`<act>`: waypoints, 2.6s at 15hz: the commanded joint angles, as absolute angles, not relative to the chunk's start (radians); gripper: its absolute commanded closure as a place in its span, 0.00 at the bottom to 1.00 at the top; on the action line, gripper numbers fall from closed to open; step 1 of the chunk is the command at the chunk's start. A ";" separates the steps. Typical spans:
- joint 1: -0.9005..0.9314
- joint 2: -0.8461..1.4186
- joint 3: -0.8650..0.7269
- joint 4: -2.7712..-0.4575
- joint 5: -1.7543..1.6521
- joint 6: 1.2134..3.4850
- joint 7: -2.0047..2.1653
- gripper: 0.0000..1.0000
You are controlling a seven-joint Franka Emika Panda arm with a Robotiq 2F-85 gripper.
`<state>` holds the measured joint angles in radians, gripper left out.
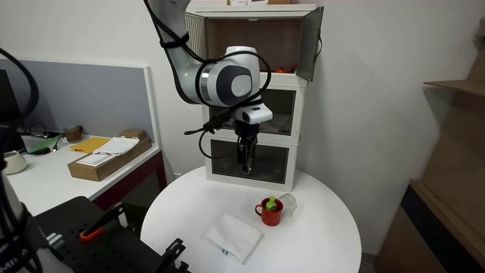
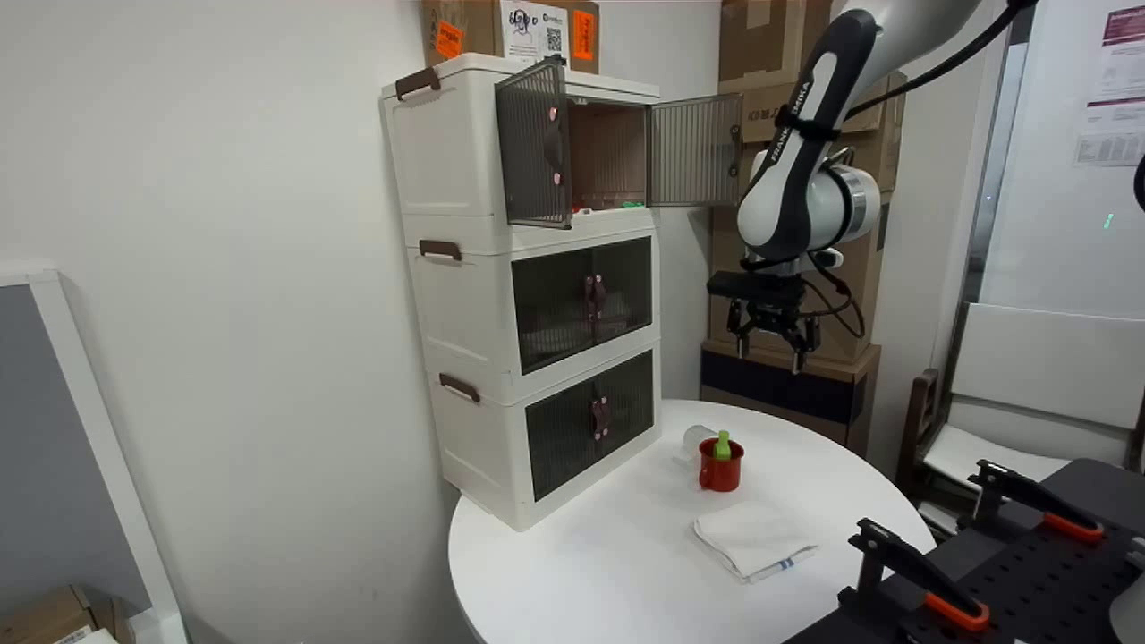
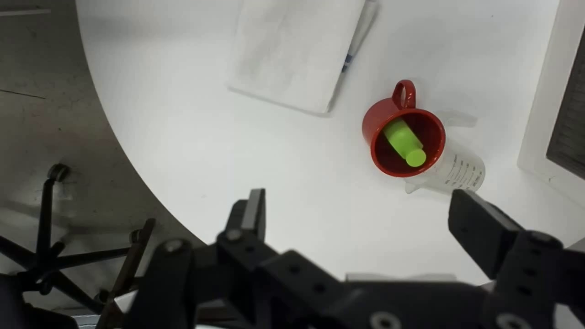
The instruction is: Put the orange cup in the top shelf
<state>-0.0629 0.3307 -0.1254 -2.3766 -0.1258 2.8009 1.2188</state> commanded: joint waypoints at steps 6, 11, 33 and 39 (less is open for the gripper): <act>-0.009 0.365 -0.165 -2.348 -0.081 2.800 1.182 0.00; 0.017 0.435 -0.174 -2.321 -0.085 2.849 1.173 0.00; -0.041 1.019 -0.130 -1.746 0.189 2.782 0.853 0.00; -0.048 1.109 -0.127 -1.620 0.178 2.709 0.836 0.00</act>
